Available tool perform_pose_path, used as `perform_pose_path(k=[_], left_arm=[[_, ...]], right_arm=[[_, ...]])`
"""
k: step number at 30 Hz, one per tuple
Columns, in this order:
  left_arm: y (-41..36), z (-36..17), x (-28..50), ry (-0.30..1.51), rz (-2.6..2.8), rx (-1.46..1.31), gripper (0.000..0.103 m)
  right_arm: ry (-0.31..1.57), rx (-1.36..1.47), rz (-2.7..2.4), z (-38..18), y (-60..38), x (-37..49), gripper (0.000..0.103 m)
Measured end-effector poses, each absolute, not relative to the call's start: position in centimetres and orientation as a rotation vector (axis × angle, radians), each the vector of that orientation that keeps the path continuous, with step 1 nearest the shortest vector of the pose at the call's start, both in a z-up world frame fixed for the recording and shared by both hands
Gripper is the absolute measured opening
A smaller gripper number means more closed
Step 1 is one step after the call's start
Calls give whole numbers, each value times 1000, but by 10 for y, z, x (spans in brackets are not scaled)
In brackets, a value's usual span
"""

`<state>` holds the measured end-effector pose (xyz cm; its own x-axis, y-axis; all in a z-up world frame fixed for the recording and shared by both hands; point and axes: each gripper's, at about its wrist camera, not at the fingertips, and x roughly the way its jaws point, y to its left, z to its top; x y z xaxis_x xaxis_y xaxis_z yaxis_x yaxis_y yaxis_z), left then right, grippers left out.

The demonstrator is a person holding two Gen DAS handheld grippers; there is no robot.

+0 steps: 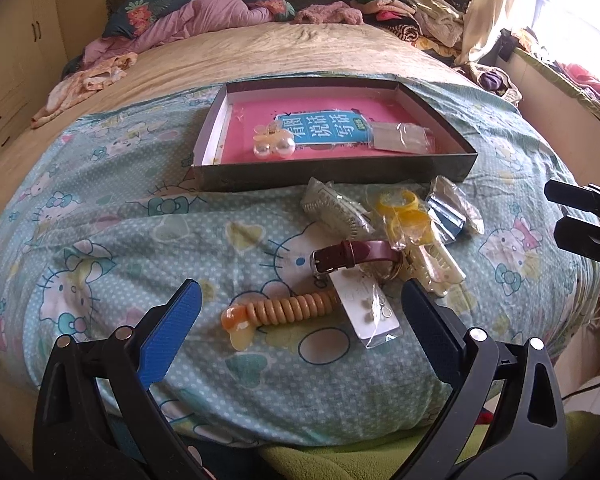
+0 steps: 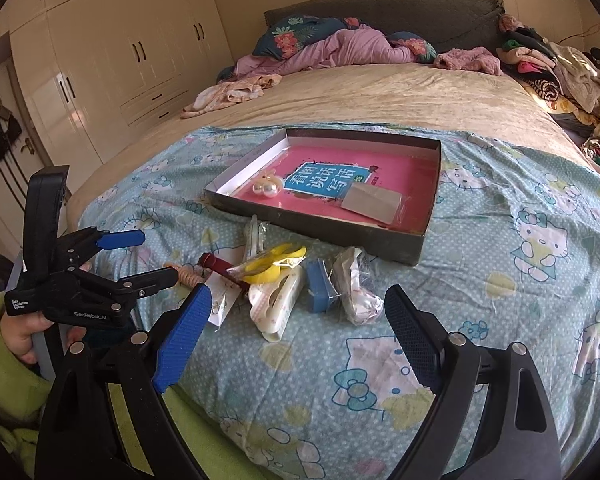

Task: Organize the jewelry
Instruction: 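Withdraw both tools from the box back toward the jewelry pile, then grasp the red-strap watch with the left tool while the right tool grasps the white hair clip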

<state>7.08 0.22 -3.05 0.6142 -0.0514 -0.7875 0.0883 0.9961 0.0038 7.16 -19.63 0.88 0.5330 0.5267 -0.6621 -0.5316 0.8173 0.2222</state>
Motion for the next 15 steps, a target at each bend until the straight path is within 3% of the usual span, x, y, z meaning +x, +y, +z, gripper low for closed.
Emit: perform_pose_path(k=[7,15], left_arm=[[-2,-48,85,935,-46,123,92],[-4,-56,105,944,-77,118,70]], right_arm=[[830,-1,649,-7,-193,69,87],[887,-5,682,-27,-179,70,87]])
